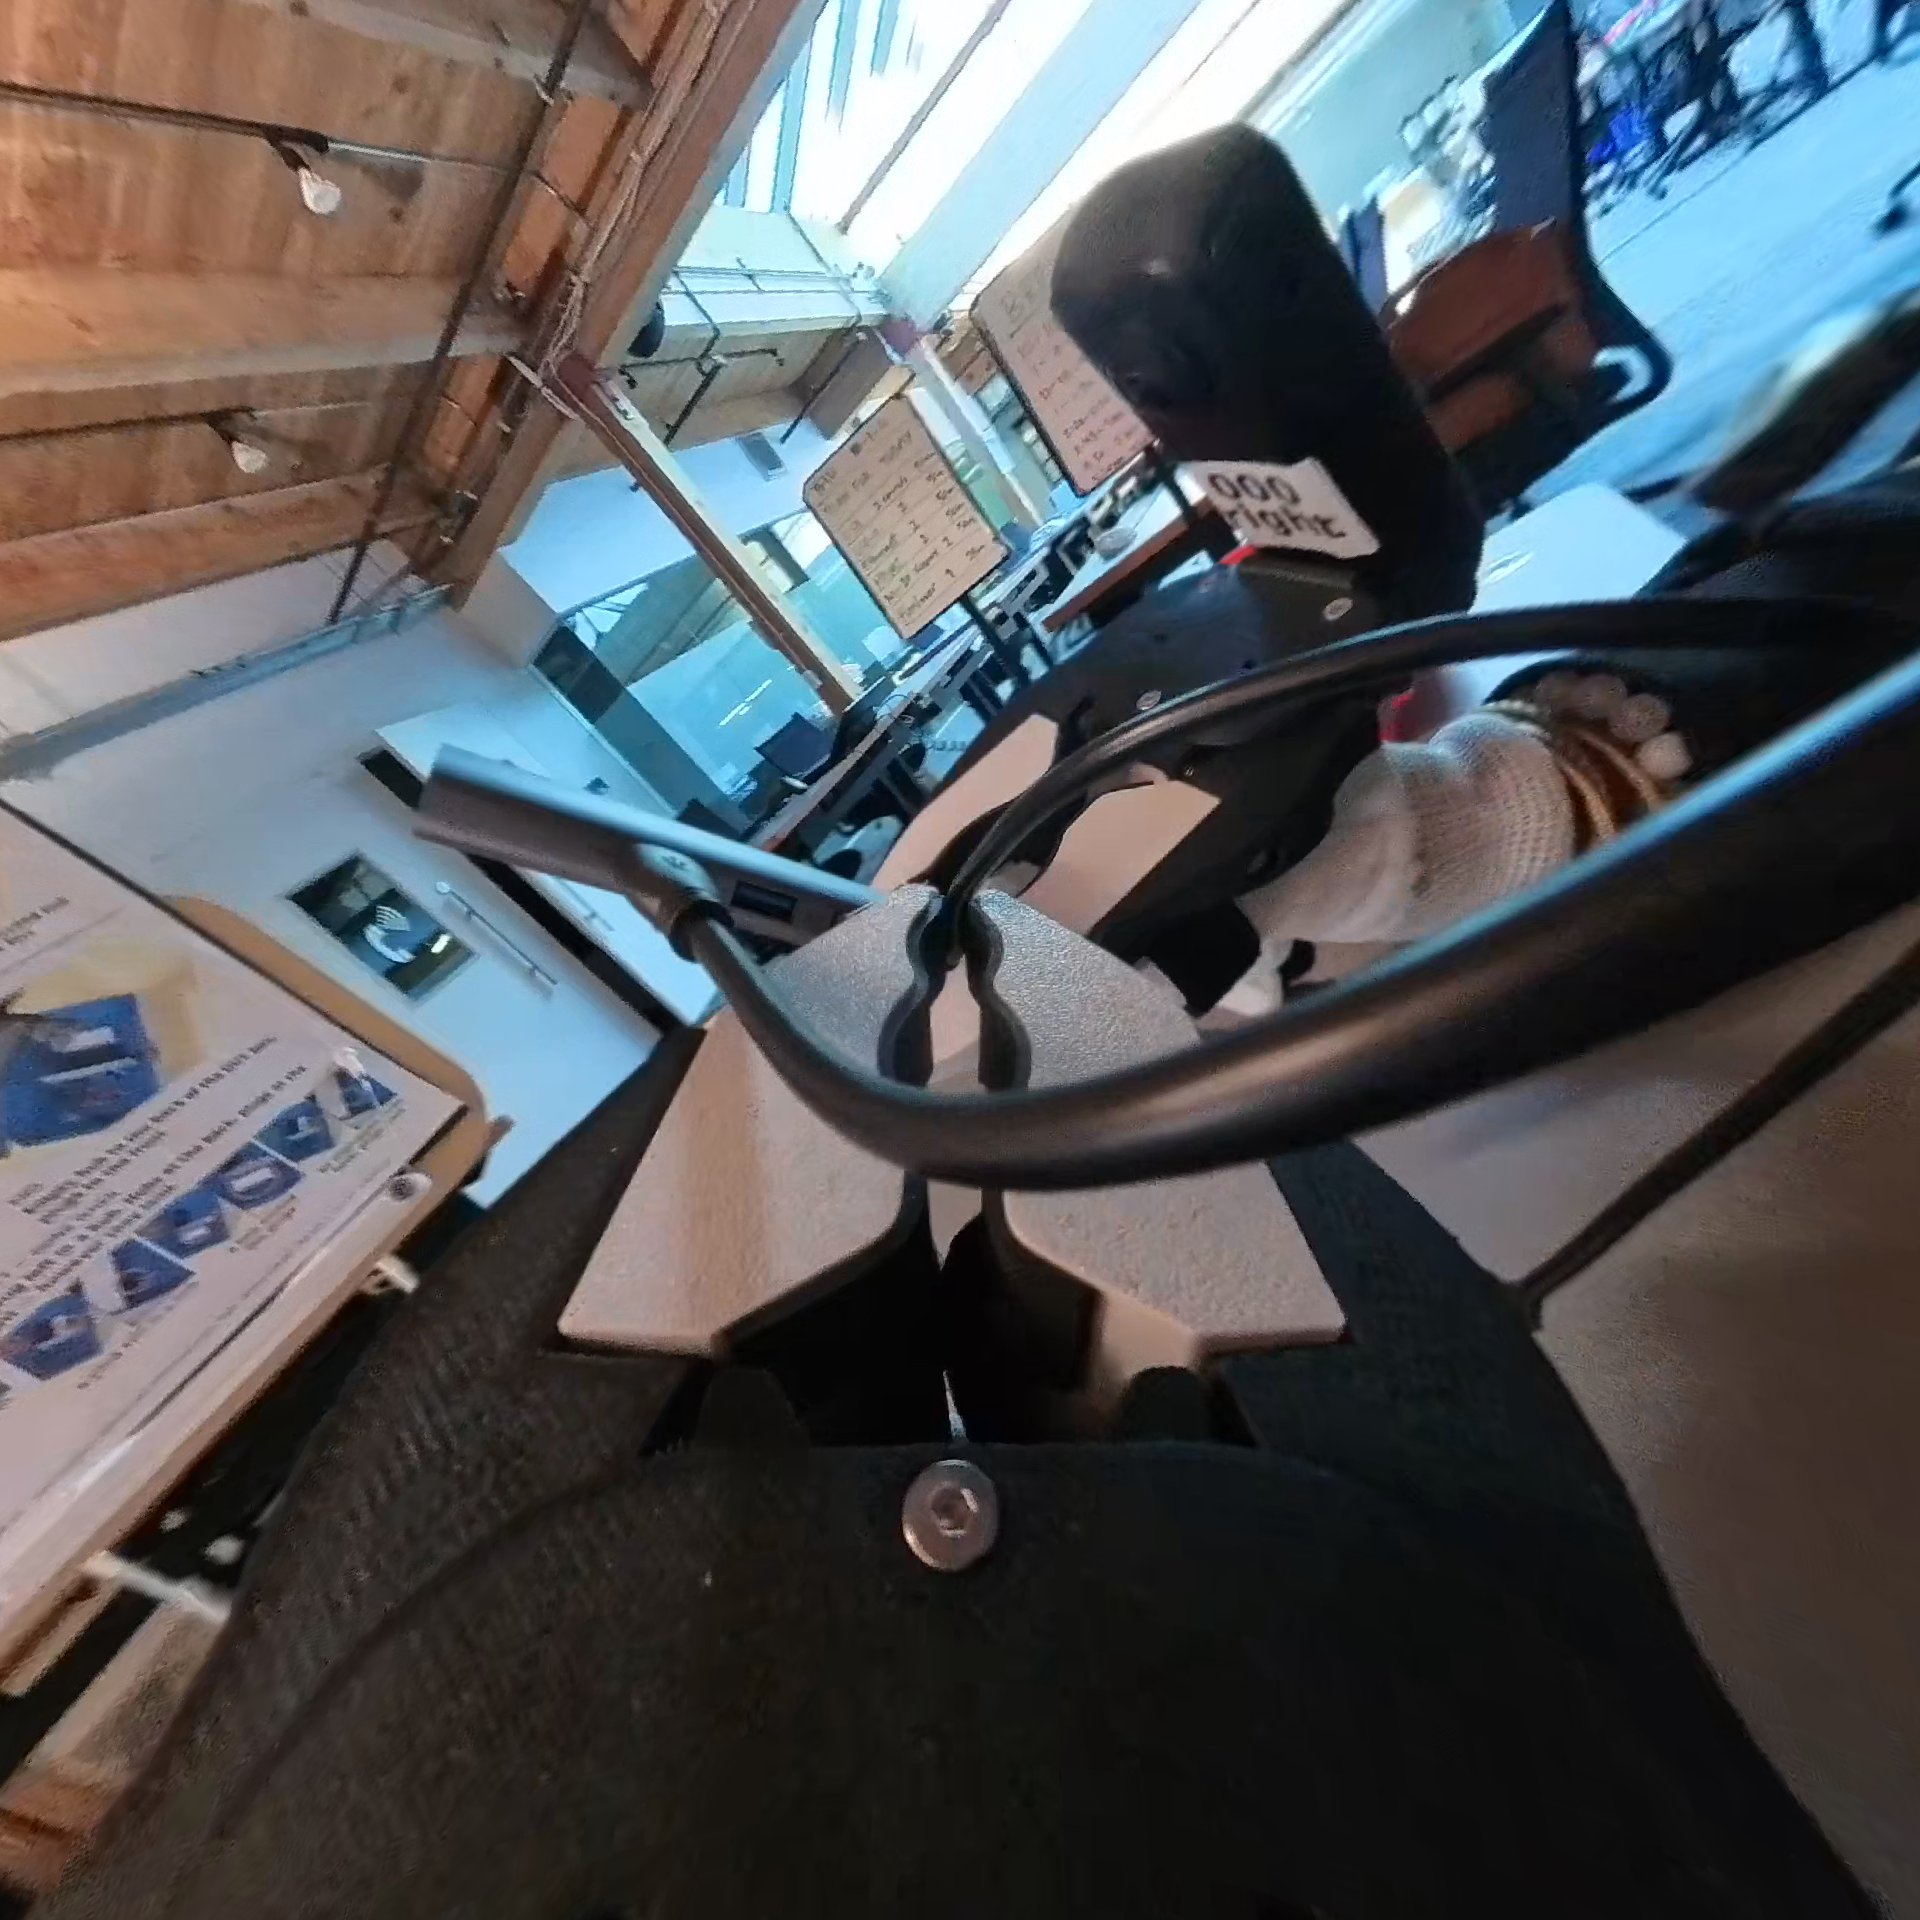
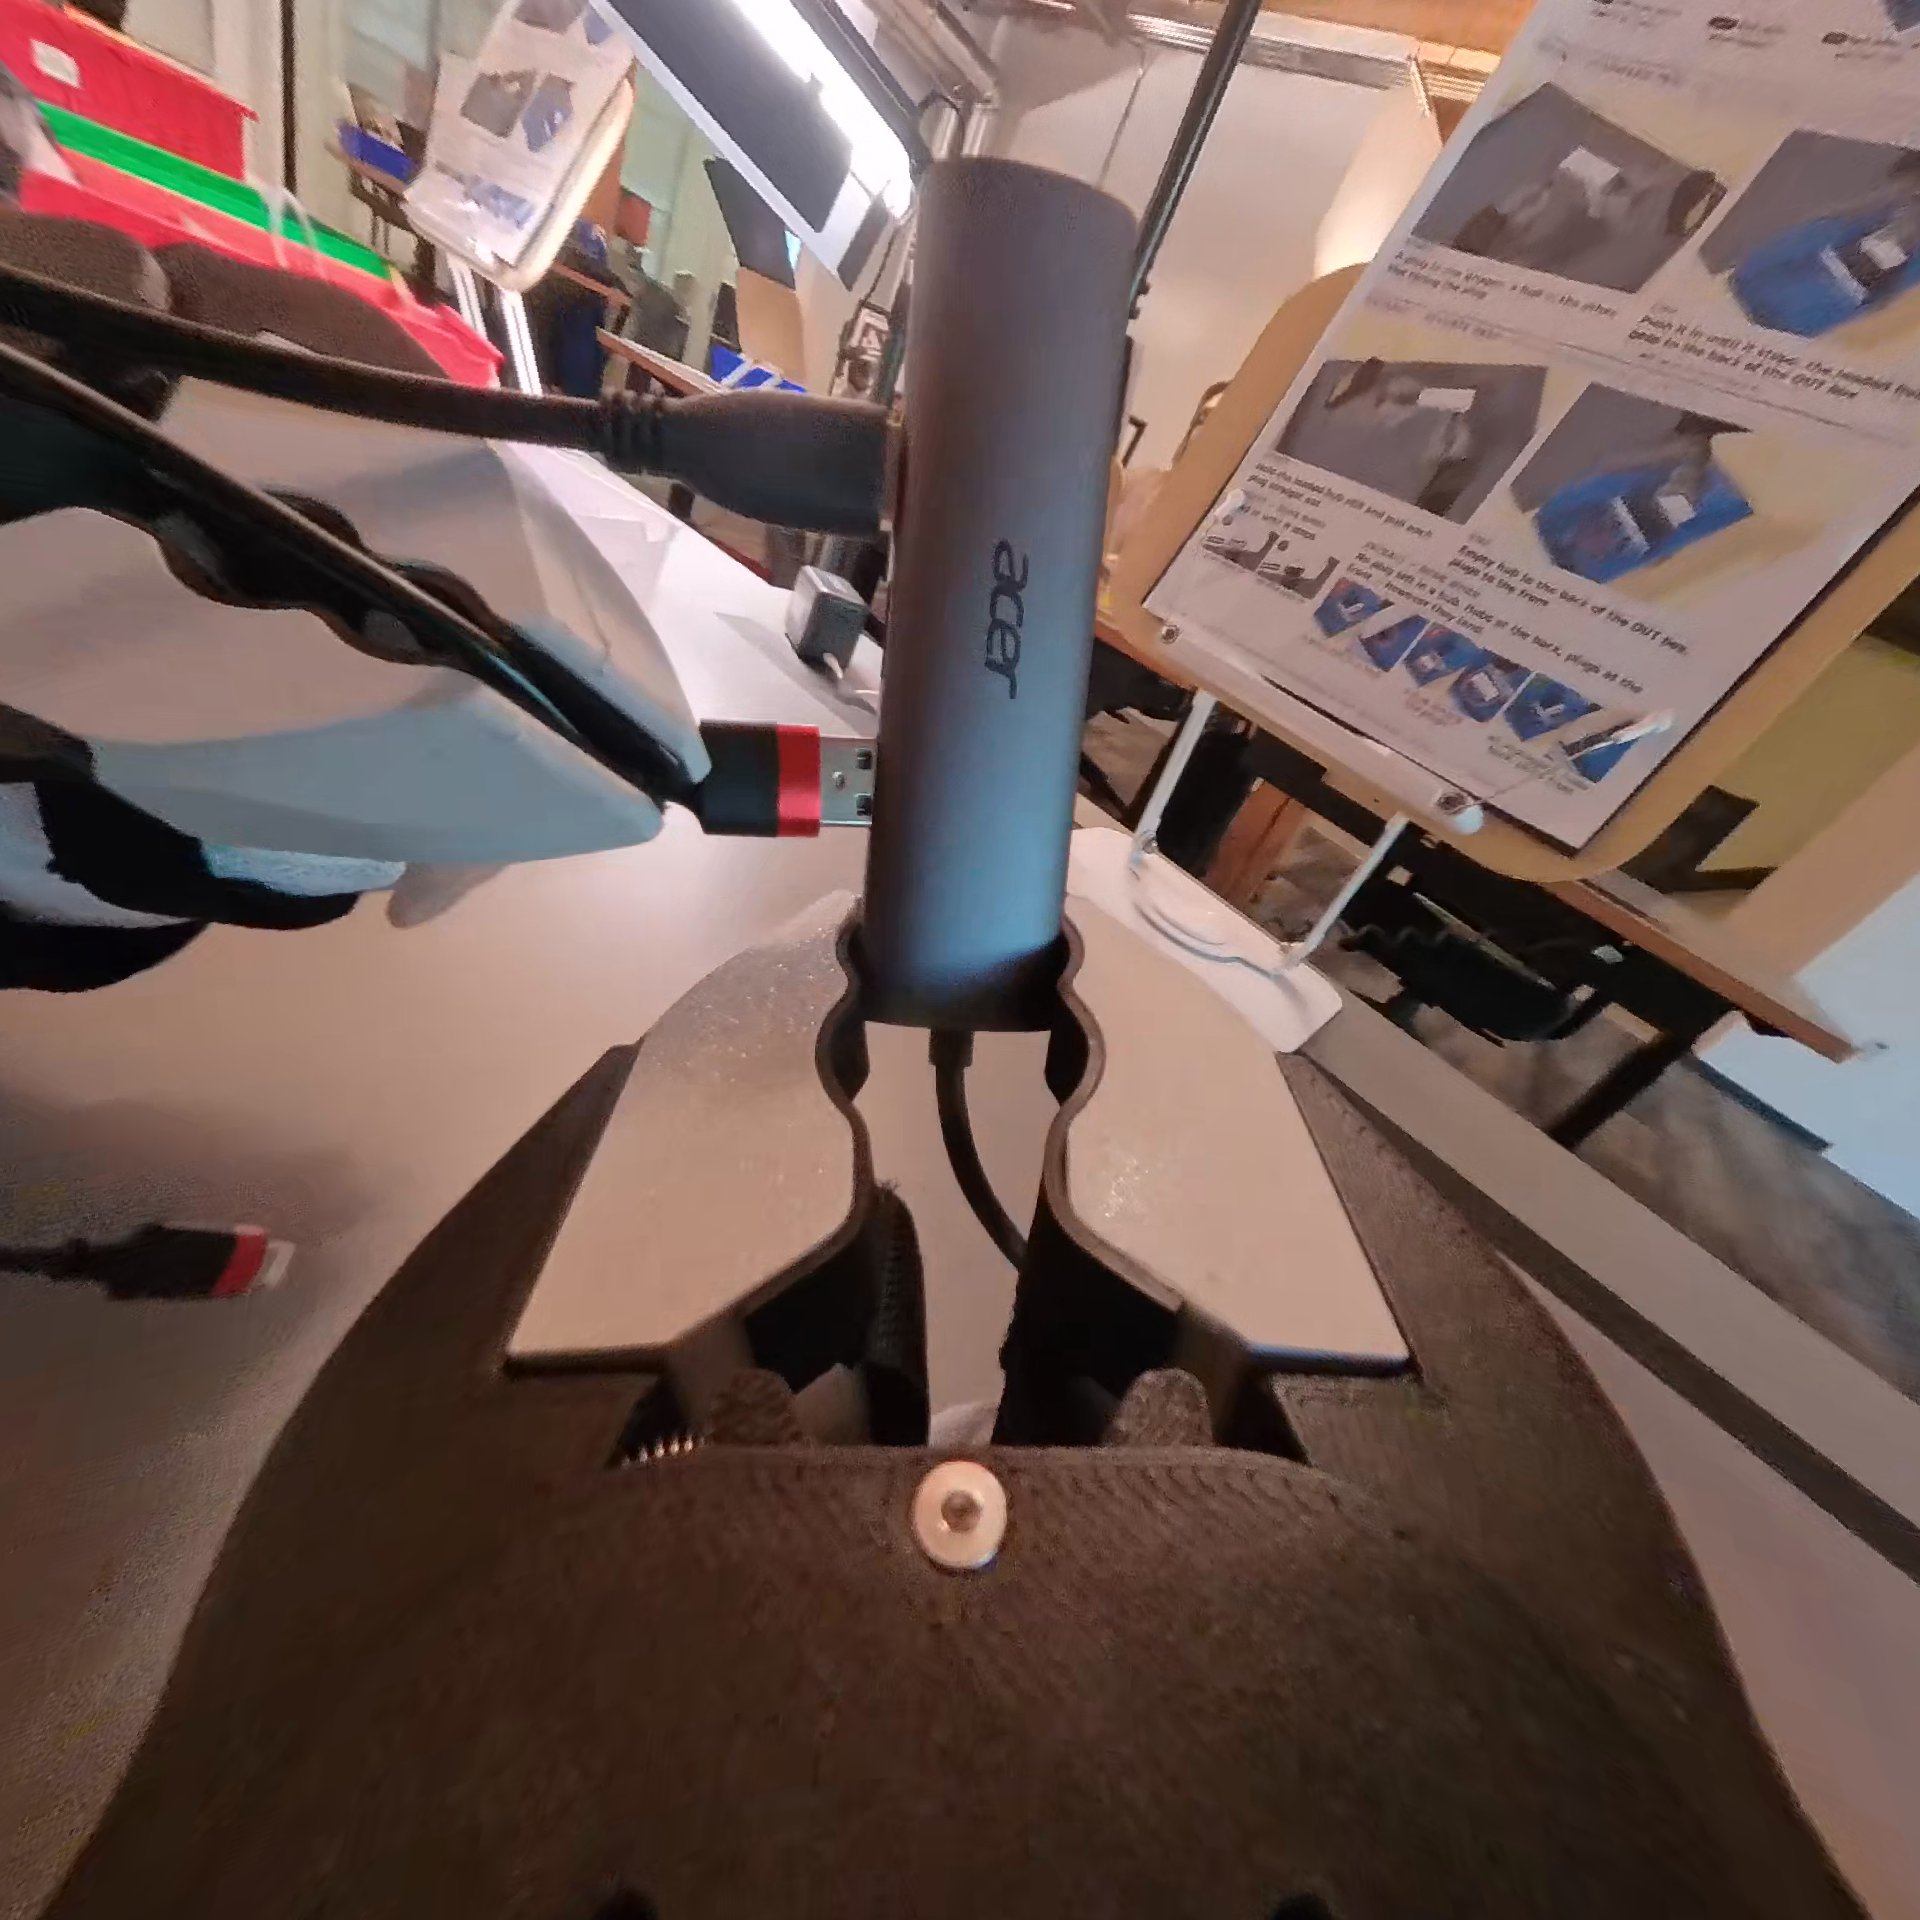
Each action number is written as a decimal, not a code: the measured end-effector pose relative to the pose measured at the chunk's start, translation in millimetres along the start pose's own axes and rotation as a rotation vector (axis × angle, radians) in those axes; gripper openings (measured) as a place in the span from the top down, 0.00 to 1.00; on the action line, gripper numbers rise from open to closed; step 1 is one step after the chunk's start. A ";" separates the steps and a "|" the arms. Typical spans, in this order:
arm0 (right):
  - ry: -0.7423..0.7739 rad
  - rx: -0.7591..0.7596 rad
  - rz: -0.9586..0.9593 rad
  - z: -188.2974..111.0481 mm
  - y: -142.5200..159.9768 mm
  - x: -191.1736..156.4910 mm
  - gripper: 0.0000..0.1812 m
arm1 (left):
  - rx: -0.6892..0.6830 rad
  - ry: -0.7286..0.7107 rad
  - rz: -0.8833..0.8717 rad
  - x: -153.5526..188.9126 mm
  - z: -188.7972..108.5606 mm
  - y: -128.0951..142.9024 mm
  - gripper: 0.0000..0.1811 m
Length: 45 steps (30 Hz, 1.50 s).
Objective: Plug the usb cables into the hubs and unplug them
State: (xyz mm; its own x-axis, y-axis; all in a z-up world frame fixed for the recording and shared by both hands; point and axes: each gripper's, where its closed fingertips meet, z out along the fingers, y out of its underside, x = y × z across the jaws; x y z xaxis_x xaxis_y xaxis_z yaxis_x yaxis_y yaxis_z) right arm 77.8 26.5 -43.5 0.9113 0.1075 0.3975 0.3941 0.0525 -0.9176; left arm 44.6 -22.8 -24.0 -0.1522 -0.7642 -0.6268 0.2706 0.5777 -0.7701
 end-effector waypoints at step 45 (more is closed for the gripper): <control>0.105 0.579 0.706 -105.1 -98.4 173.7 0.83 | -0.071 -0.215 -0.324 -37.9 2.2 53.0 0.83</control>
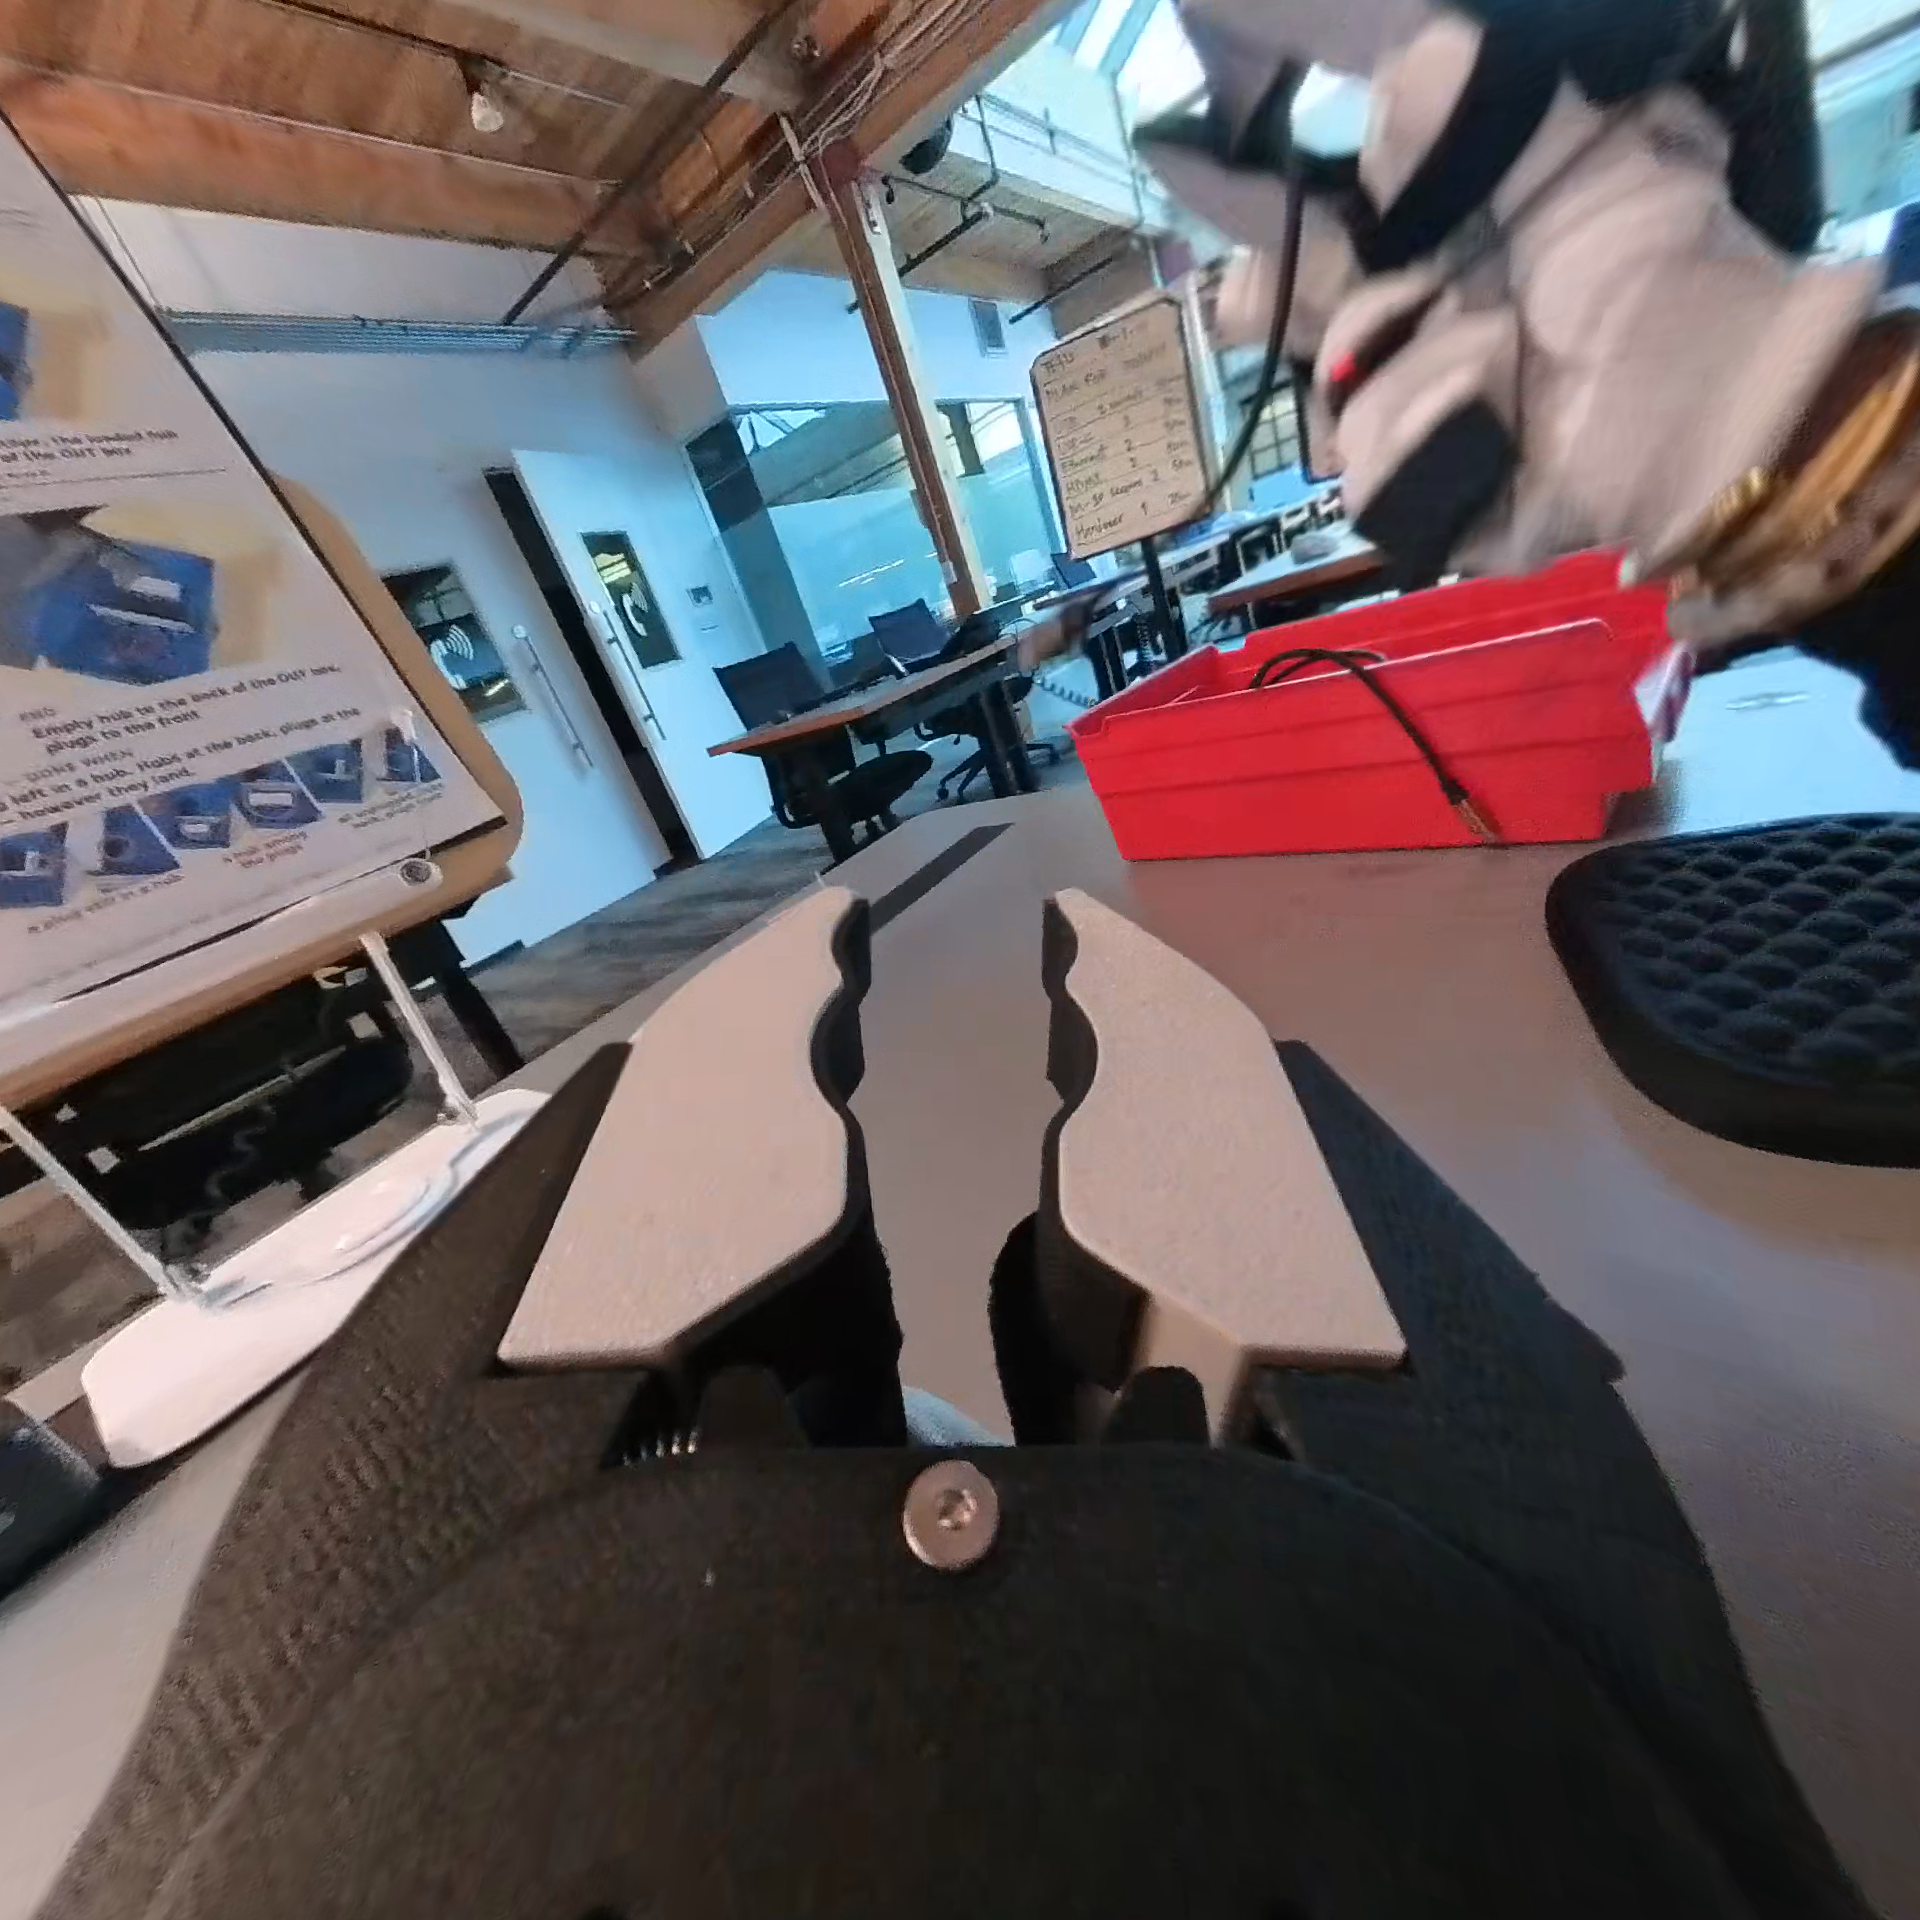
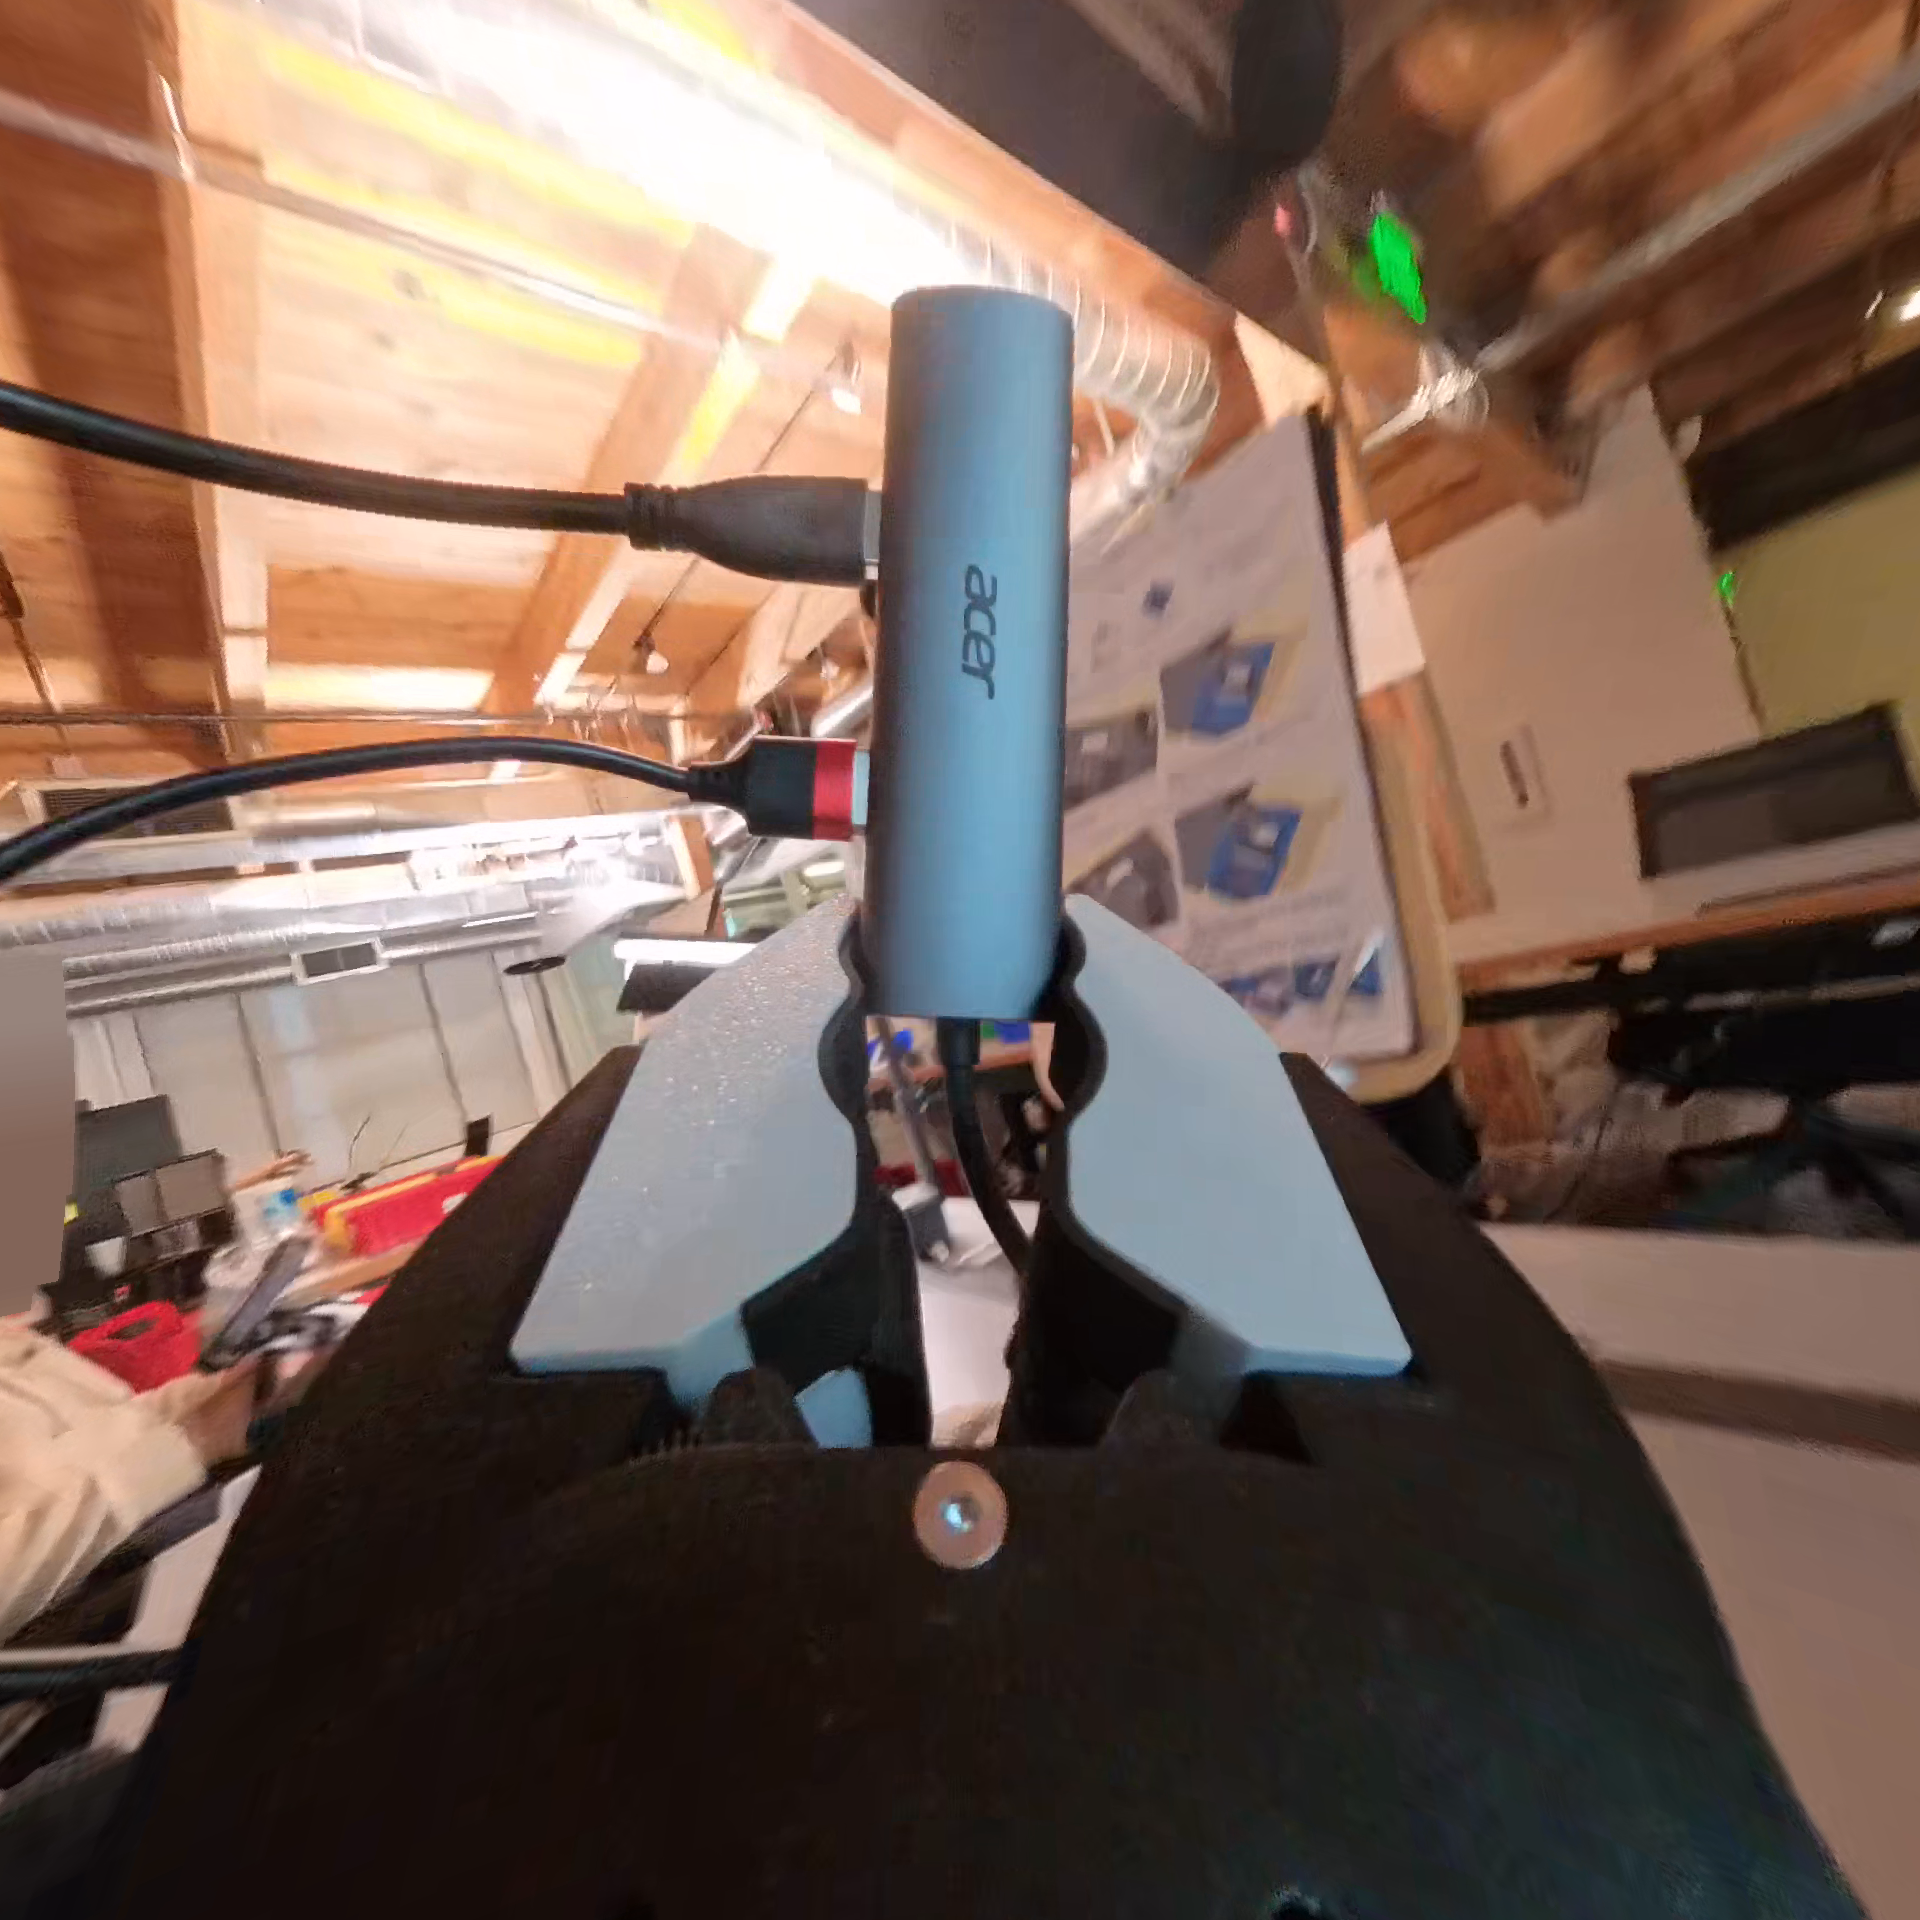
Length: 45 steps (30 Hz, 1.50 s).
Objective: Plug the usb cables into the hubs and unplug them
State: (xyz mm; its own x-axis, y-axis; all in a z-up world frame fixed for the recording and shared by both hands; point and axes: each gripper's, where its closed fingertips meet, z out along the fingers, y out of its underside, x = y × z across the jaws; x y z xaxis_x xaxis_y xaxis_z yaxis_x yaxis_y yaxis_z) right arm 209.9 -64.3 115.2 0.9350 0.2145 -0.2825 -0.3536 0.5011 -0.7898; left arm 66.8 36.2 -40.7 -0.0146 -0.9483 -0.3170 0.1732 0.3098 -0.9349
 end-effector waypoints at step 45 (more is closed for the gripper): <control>1.480 -1.298 -1.089 -190.5 -164.3 195.4 0.20 | -0.081 0.068 0.026 13.1 6.1 10.4 0.83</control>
State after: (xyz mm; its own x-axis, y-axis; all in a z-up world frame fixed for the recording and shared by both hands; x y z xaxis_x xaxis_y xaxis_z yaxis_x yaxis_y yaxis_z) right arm 455.9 -264.5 86.1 0.2731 -0.5650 0.7785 -0.2253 -0.8244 -0.5193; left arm 74.4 26.6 -53.6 -0.0786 -0.9338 -0.3490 0.0945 0.3416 -0.9351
